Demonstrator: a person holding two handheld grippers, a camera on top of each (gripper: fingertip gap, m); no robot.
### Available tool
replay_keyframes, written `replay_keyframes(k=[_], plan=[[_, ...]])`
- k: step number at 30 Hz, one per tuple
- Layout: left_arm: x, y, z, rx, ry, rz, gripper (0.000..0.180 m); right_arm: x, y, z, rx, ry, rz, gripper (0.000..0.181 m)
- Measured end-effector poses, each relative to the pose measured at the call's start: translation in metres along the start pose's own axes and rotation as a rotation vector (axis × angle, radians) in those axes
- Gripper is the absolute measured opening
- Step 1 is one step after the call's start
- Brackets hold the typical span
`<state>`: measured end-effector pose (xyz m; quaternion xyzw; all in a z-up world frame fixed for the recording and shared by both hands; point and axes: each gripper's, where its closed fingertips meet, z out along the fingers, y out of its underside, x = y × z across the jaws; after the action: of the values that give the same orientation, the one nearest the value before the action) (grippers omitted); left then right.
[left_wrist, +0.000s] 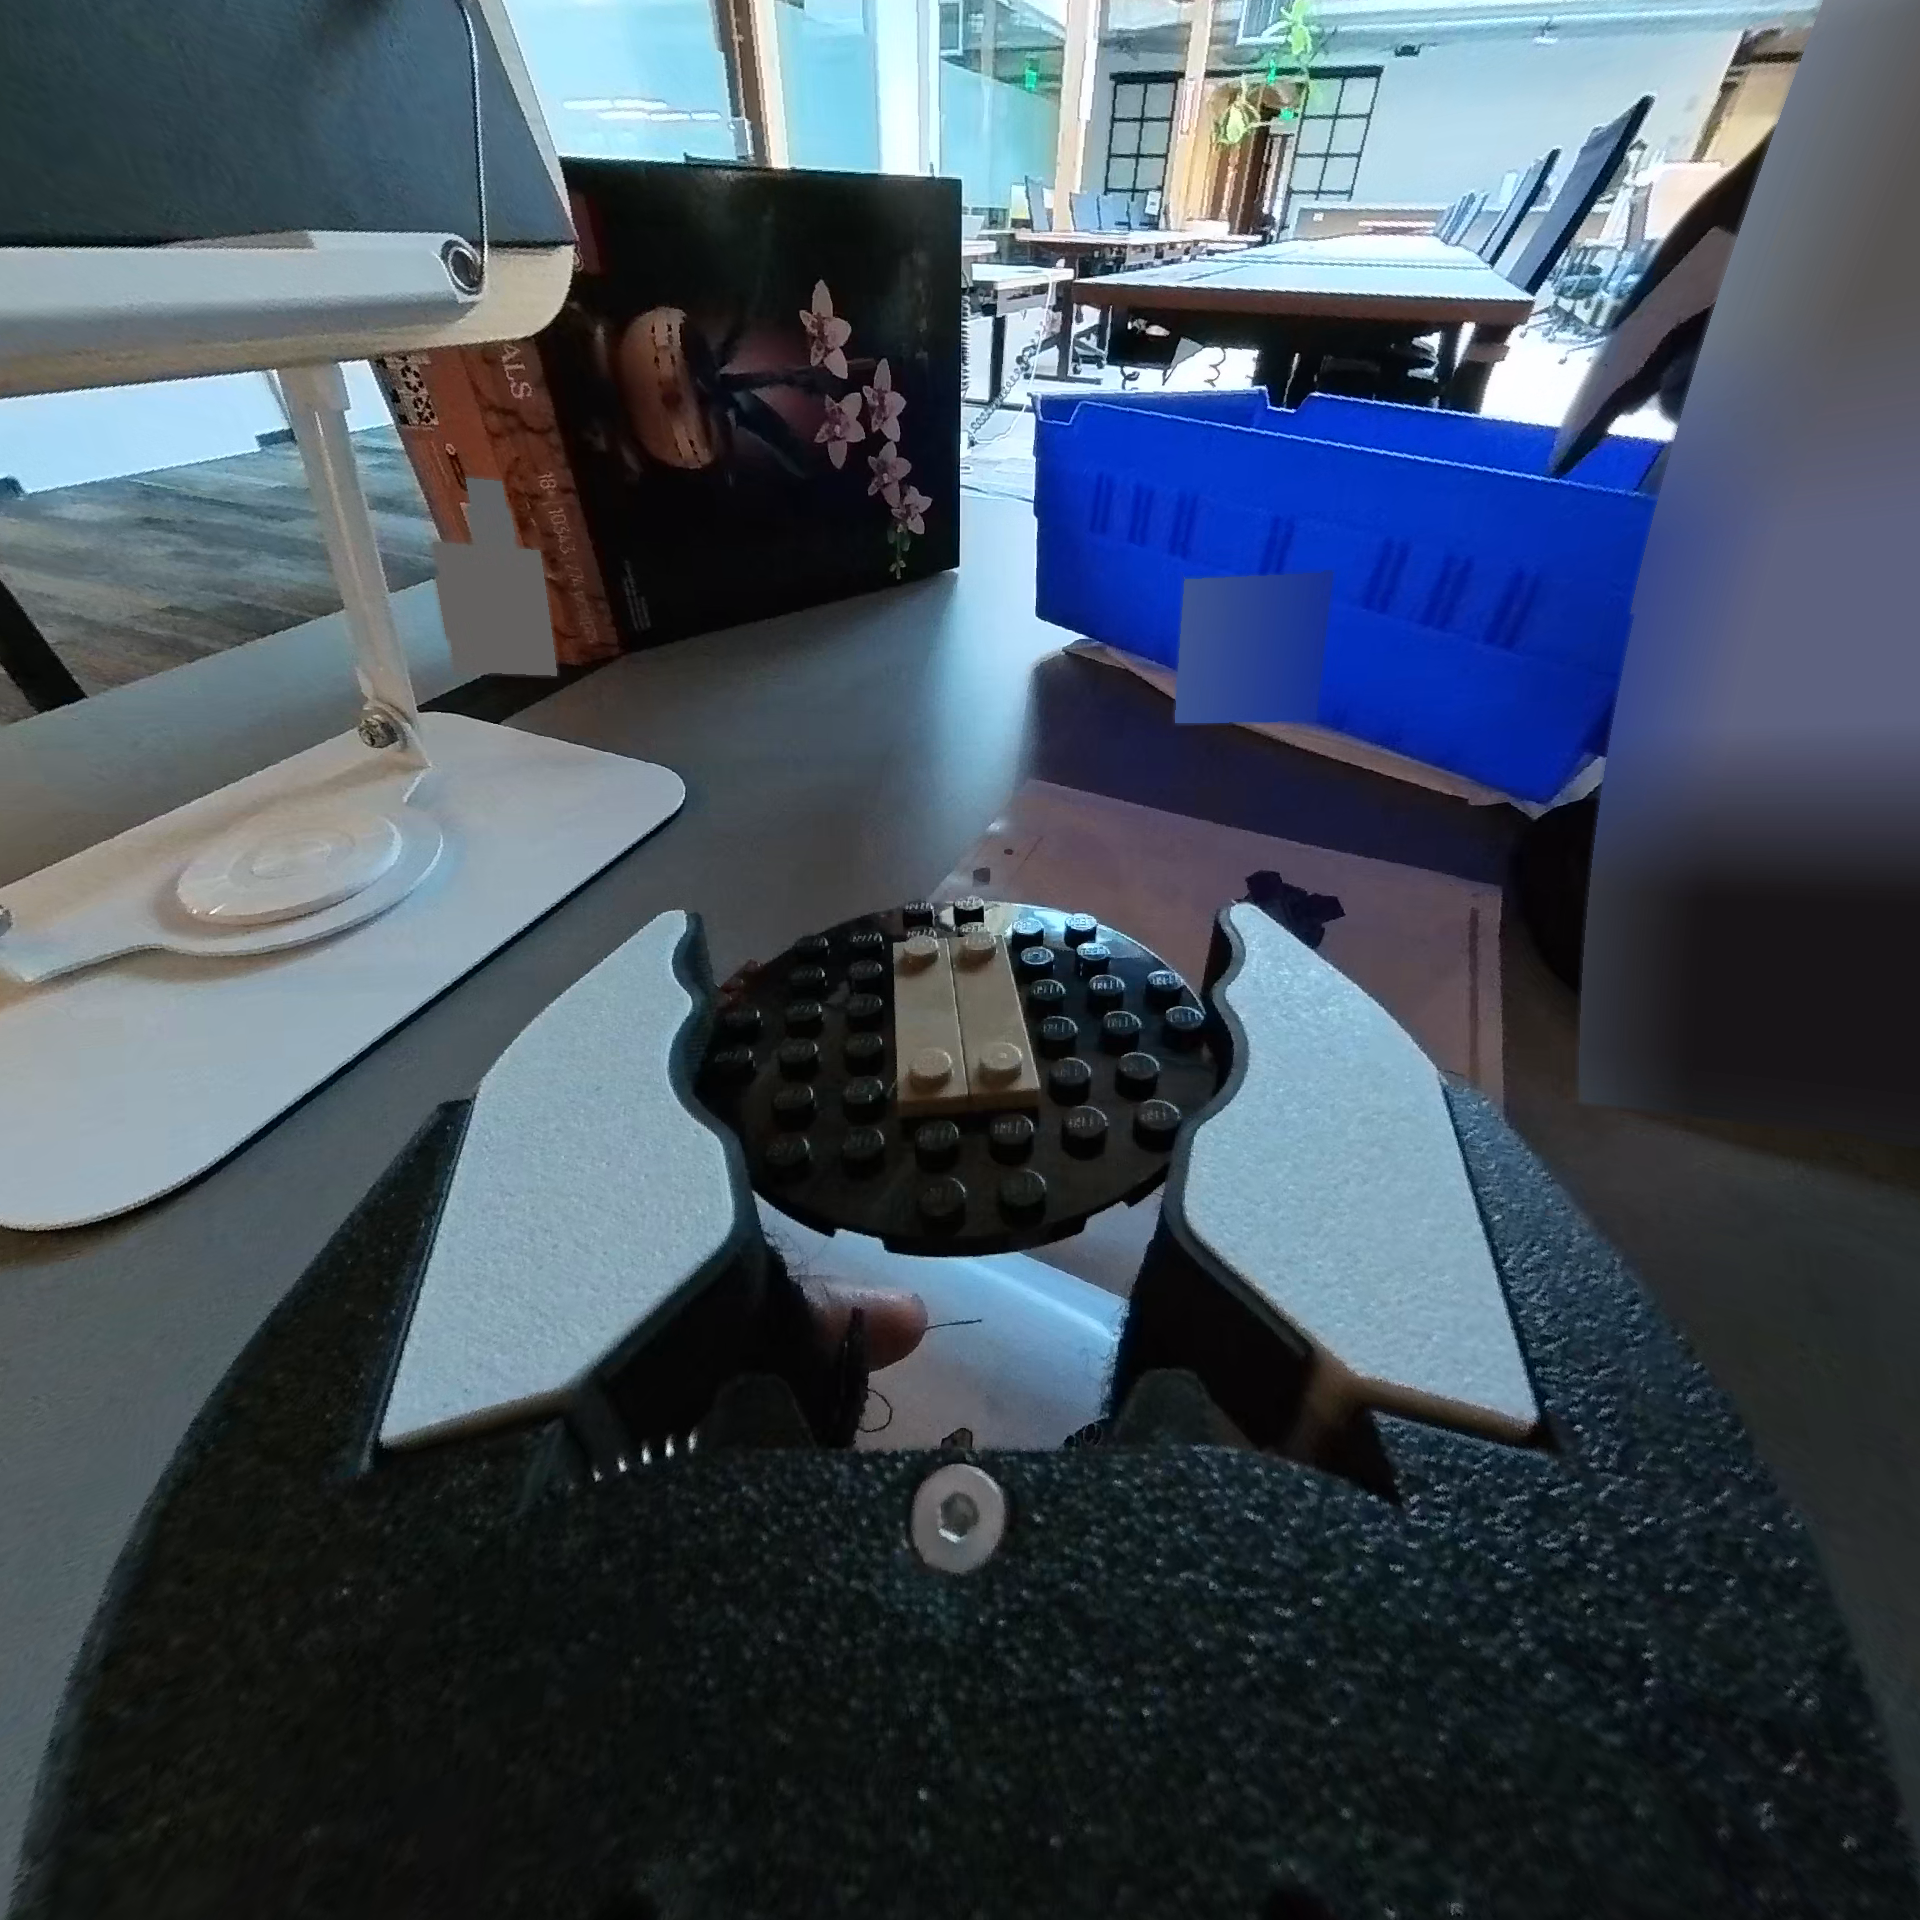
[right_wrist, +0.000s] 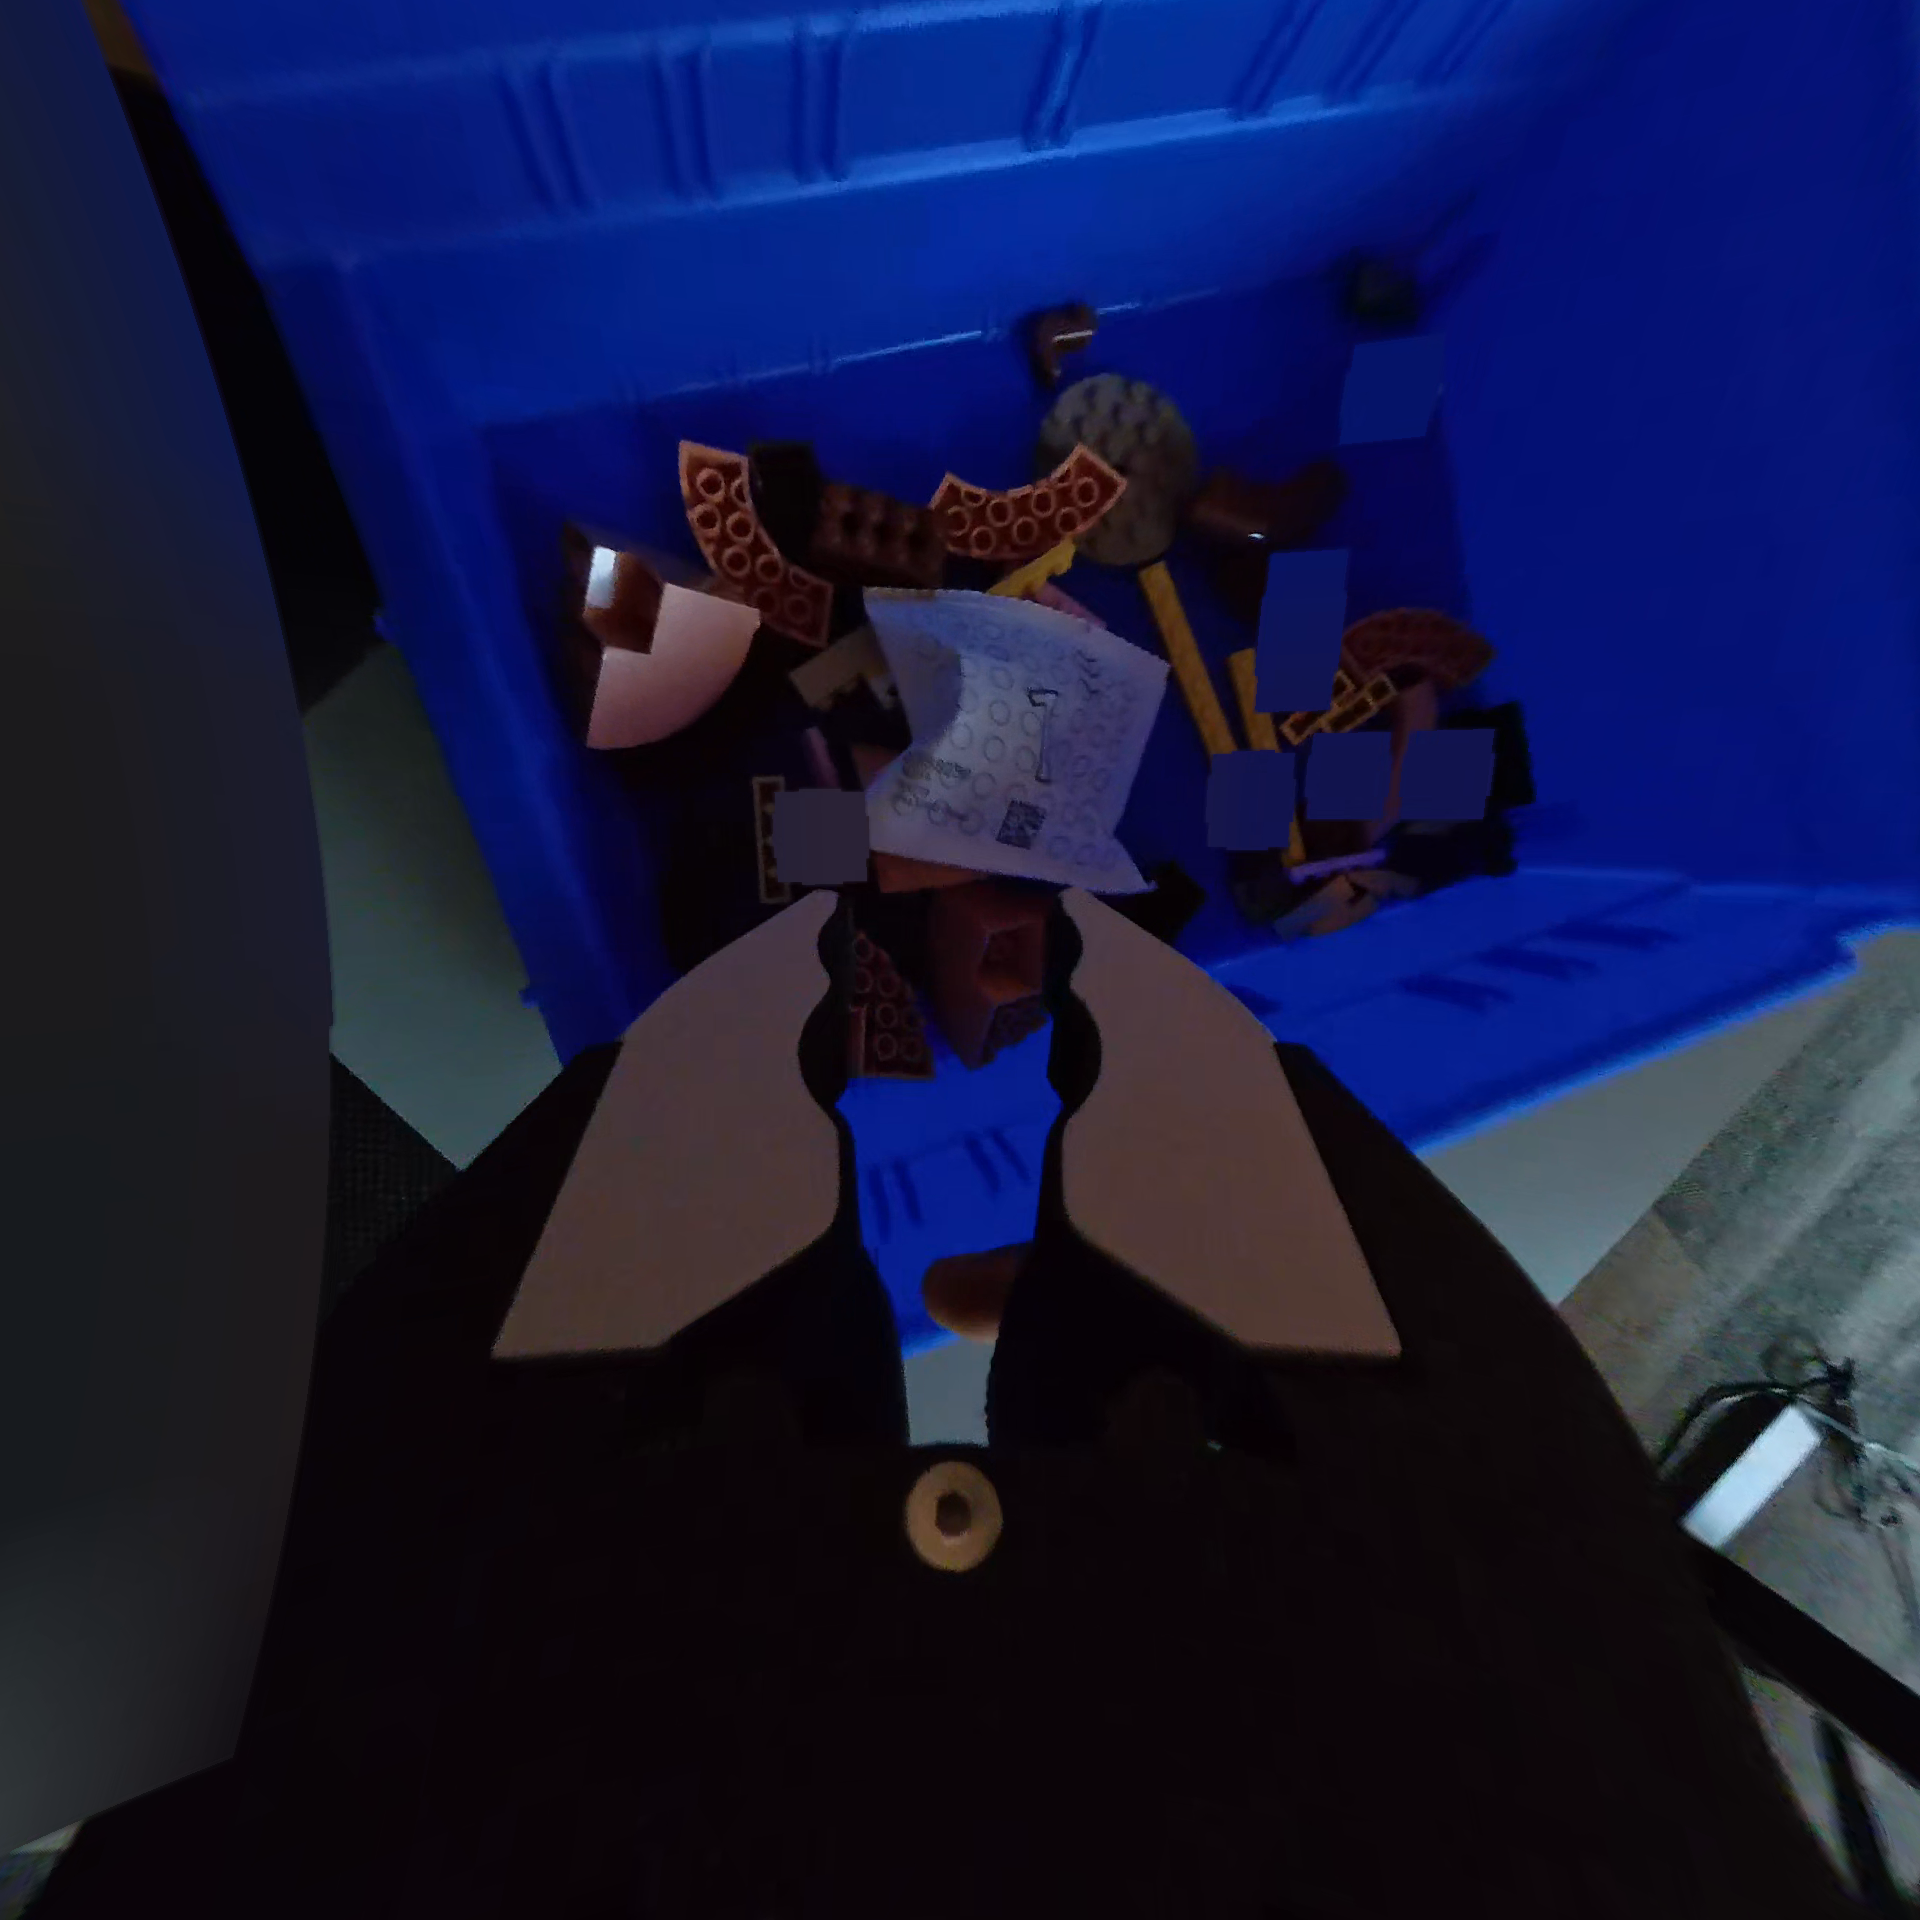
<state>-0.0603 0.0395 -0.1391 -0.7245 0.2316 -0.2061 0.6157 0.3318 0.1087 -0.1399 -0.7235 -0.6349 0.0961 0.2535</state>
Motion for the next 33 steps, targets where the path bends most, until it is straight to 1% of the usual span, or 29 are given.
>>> replay_keyframes(k=[3,8,11,13,15,17,20,25,26,27,28,30,33], plan=[[0.0,0.0,0.001,-0.004,0.003,0.0,0.089,-0.003,-0.004,0.014,-0.074,-0.016,-0.062,0.034],[0.001,0.0,0.0,-0.002,0.001,0.003,0.088,-0.005,0.004,0.046,-0.308,-0.024,-0.187,0.038],[0.0,0.001,0.001,-0.002,0.003,0.001,0.088,0.004,0.006,0.06,-0.396,-0.004,-0.26,0.041],[0.0,0.0,0.002,-0.001,0.003,-0.001,0.088,0.027,-0.003,0.068,-0.383,0.097,-0.282,0.039],[0.0,0.0,0.001,0.0,0.003,-0.002,0.088,0.055,-0.017,0.072,-0.331,0.219,-0.246,0.033],[0.0,0.0,0.001,0.002,0.004,-0.003,0.088,0.07,-0.027,0.071,-0.27,0.246,-0.186,0.029],[0.0,0.0,0.001,0.002,0.005,-0.004,0.088,0.07,-0.038,0.063,-0.192,0.171,-0.084,0.028],[0.0,0.0,0.002,0.0,0.007,-0.003,0.089,0.046,-0.043,0.047,-0.113,-0.034,-0.042,0.035],[0.0,0.0,0.002,0.0,0.008,-0.003,0.089,0.034,-0.041,0.044,-0.113,-0.113,-0.042,0.037],[0.0,0.0,0.002,-0.001,0.008,-0.003,0.089,0.023,-0.036,0.041,-0.126,-0.185,-0.063,0.043],[0.0,0.0,0.002,-0.001,0.008,-0.003,0.089,0.019,-0.032,0.039,-0.136,-0.206,-0.1,0.045],[0.001,0.0,0.001,-0.001,0.007,-0.002,0.089,0.009,-0.019,0.033,-0.188,-0.258,-0.15,0.045],[0.001,0.001,0.0,-0.004,0.008,-0.002,0.089,-0.007,0.0,0.023,-0.297,-0.36,-0.156,0.045]])
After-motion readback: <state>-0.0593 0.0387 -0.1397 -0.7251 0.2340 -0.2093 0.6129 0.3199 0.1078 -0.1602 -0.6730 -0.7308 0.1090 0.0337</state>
